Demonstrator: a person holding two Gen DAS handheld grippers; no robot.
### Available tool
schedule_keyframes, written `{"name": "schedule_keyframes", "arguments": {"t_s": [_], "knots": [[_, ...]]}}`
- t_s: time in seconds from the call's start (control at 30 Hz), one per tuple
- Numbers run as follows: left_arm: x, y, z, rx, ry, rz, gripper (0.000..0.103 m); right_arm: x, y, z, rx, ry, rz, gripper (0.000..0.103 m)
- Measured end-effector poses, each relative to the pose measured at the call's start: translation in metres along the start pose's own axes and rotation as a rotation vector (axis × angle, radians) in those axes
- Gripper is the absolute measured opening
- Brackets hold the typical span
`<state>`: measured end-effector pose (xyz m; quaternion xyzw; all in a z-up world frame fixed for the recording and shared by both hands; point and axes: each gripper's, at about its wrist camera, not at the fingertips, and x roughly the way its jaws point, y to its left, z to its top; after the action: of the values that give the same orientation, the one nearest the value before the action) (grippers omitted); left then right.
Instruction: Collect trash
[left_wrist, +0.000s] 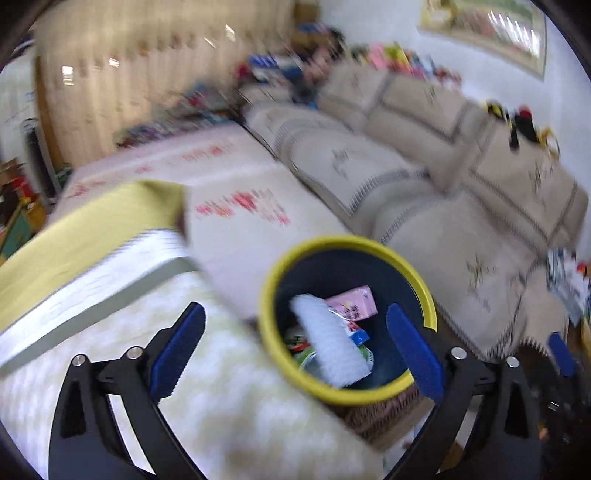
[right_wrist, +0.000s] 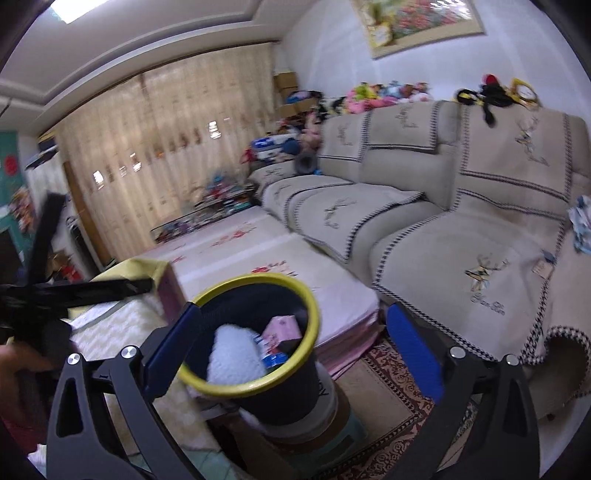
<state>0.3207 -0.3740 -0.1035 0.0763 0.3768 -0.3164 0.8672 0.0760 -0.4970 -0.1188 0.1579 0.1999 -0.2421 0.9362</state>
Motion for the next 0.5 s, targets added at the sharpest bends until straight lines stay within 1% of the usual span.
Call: {"name": "schedule_keyframes", "arguments": {"t_s": [0.03,0.1,0.23,0.33,0.4,0.43,0.5], "knots": [[-0.027,0.01,-0.01,-0.025,-0.049,0.03,0.098,-0.003,0.005,-0.002,-0.014,0.007,0.02,0.096],[-0.068,0.027,-0.027,-0.052,-0.117,0.088,0.098,-0.013,0.019,-0.006,-0.051,0.023,0.061,0.096],[-0.157,0.053,-0.076,-0.076,-0.245,0.241,0.098,-0.035,0.042,-0.013,-0.123,0.039,0.117,0.096],[-0.211,0.073,-0.113,-0.106,-0.289,0.352,0.098,-0.049,0.057,-0.015,-0.159,0.049,0.161,0.096],[-0.237,0.085,-0.132,-0.14,-0.309,0.391,0.098,-0.06,0.067,-0.016,-0.192,0.042,0.174,0.096],[-0.256,0.092,-0.146,-0.178,-0.328,0.411,0.098,-0.067,0.073,-0.017,-0.214,0.036,0.178,0.096],[-0.279,0.101,-0.164,-0.211,-0.34,0.421,0.098,-0.078,0.081,-0.017,-0.24,0.027,0.19,0.096]]}}
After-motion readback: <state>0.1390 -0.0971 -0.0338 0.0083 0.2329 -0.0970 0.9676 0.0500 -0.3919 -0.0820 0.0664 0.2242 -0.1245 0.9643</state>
